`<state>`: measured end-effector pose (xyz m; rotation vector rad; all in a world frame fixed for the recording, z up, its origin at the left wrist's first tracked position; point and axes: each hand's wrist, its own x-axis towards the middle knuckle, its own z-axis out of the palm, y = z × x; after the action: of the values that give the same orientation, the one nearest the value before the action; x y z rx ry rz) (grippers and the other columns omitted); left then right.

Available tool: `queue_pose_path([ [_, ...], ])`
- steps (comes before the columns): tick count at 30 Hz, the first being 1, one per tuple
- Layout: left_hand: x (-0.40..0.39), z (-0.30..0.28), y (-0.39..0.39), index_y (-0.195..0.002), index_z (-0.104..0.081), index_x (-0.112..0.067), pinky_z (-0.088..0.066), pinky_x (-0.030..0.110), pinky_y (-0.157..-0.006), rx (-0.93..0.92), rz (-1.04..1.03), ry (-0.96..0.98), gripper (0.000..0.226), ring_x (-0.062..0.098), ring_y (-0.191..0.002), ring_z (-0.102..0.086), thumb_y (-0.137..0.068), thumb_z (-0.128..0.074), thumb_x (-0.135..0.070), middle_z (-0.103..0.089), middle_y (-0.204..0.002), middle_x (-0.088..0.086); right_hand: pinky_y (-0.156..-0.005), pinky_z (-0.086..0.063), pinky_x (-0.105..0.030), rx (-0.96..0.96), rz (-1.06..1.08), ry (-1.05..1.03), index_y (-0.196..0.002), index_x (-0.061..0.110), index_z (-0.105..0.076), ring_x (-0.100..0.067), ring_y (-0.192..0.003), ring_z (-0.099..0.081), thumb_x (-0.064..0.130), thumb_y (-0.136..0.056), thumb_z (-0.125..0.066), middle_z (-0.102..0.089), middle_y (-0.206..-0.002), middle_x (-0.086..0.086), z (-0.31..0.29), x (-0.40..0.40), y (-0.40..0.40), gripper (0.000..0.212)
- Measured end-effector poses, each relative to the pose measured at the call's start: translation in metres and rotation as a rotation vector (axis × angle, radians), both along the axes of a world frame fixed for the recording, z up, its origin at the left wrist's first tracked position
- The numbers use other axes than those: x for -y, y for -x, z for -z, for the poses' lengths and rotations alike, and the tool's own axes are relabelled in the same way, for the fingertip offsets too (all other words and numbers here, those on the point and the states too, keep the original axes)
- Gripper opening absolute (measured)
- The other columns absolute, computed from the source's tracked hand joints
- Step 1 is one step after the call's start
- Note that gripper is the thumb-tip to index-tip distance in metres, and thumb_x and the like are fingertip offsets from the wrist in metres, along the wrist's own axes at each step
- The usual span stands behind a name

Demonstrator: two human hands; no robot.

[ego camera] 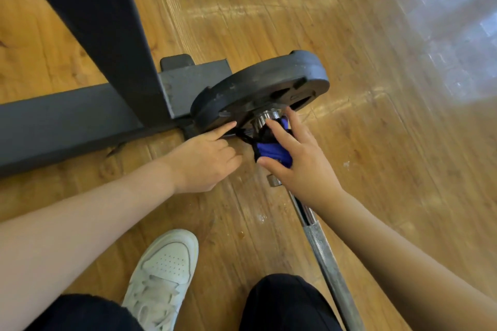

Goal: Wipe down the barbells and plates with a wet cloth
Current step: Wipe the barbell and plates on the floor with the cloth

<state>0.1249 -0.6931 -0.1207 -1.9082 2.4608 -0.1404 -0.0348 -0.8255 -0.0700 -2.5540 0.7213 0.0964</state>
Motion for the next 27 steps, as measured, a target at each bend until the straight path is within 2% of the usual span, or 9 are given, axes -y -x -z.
queue_pose_path([
  [2, -0.001, -0.001, -0.001, -0.091, -0.07, -0.007, -0.003, 0.041, -0.114, 0.001, -0.006, -0.03, 0.028, 0.022, -0.065, -0.063, -0.079, -0.046, -0.011, -0.064, -0.069, 0.005, -0.113, -0.027, -0.044, -0.081, 0.111, 0.05, -0.148, 0.026, -0.03, -0.028, -0.141, -0.023, 0.043, -0.089, -0.057, -0.018, -0.157, -0.007, 0.005, -0.011, -0.004, 0.067],
  [6, -0.003, 0.002, 0.0, -0.096, -0.07, -0.009, -0.002, 0.039, -0.115, -0.004, -0.016, -0.029, 0.029, 0.02, -0.067, -0.063, -0.078, -0.048, -0.01, -0.064, -0.07, 0.002, -0.092, -0.05, -0.05, 0.076, 0.061, 0.183, -0.125, 0.012, -0.059, -0.033, -0.114, -0.055, 0.014, -0.08, -0.063, -0.056, -0.129, -0.014, 0.008, -0.023, 0.021, 0.045],
  [9, -0.003, 0.004, 0.001, -0.103, -0.071, -0.005, -0.006, 0.04, -0.114, -0.028, -0.025, 0.011, 0.031, 0.022, -0.066, -0.064, -0.076, -0.056, -0.009, -0.066, -0.071, 0.004, -0.082, -0.054, -0.043, 0.165, -0.016, 0.165, -0.115, 0.01, -0.065, -0.028, -0.1, -0.06, 0.007, -0.08, -0.064, -0.063, -0.111, -0.01, -0.003, -0.017, 0.04, 0.035],
  [11, -0.002, 0.005, 0.0, -0.105, -0.071, -0.005, -0.007, 0.04, -0.113, -0.013, -0.018, 0.019, 0.033, 0.021, -0.066, -0.064, -0.073, -0.063, -0.01, -0.066, -0.071, 0.004, -0.08, -0.052, -0.034, 0.227, -0.024, 0.205, -0.115, 0.008, -0.064, -0.025, -0.096, -0.06, 0.013, -0.083, -0.054, -0.063, -0.109, -0.01, -0.011, -0.012, 0.033, 0.034],
  [13, -0.002, 0.003, 0.0, -0.098, -0.072, -0.009, -0.008, 0.04, -0.113, 0.011, -0.019, 0.008, 0.028, 0.021, -0.064, -0.064, -0.072, -0.062, -0.013, -0.065, -0.068, 0.002, -0.082, -0.049, -0.032, 0.212, -0.023, 0.247, -0.122, 0.008, -0.06, -0.025, -0.102, -0.057, 0.019, -0.083, -0.048, -0.06, -0.117, -0.011, -0.012, -0.008, 0.015, 0.043],
  [16, -0.004, 0.002, 0.002, -0.087, -0.071, -0.008, -0.01, 0.041, -0.113, -0.021, -0.019, 0.023, 0.019, 0.023, -0.064, -0.063, -0.07, -0.062, -0.012, -0.064, -0.067, 0.005, -0.096, -0.041, -0.036, 0.131, -0.098, 0.256, -0.119, 0.011, -0.064, -0.03, -0.117, -0.052, 0.015, -0.079, -0.061, -0.058, -0.127, -0.011, 0.002, -0.011, 0.01, 0.041],
  [20, -0.008, 0.003, 0.005, -0.105, -0.07, -0.002, -0.007, 0.04, -0.113, -0.03, -0.063, 0.031, 0.04, 0.023, -0.065, -0.064, -0.066, -0.072, -0.012, -0.066, -0.07, 0.006, -0.099, -0.043, -0.039, 0.186, -0.221, 0.222, -0.108, 0.011, -0.07, -0.026, -0.119, -0.047, 0.018, -0.083, -0.049, -0.063, -0.115, -0.007, 0.008, -0.017, 0.048, 0.033],
  [24, -0.007, 0.002, 0.003, -0.103, -0.071, -0.003, -0.006, 0.04, -0.112, -0.028, -0.047, 0.038, 0.042, 0.023, -0.065, -0.064, -0.062, -0.077, -0.013, -0.067, -0.07, 0.006, -0.1, -0.044, -0.041, 0.285, -0.214, 0.201, -0.104, 0.009, -0.072, -0.027, -0.121, -0.048, 0.015, -0.085, -0.051, -0.064, -0.116, -0.009, 0.008, -0.023, 0.067, 0.029],
  [27, -0.007, 0.002, 0.003, -0.102, -0.071, -0.001, -0.006, 0.041, -0.112, -0.022, -0.034, 0.025, 0.043, 0.025, -0.064, -0.064, -0.06, -0.077, -0.011, -0.066, -0.068, 0.008, -0.106, -0.035, -0.049, 0.212, -0.212, 0.295, -0.107, 0.012, -0.071, -0.028, -0.127, -0.043, 0.017, -0.082, -0.059, -0.061, -0.125, -0.008, 0.017, -0.035, 0.057, 0.028],
])
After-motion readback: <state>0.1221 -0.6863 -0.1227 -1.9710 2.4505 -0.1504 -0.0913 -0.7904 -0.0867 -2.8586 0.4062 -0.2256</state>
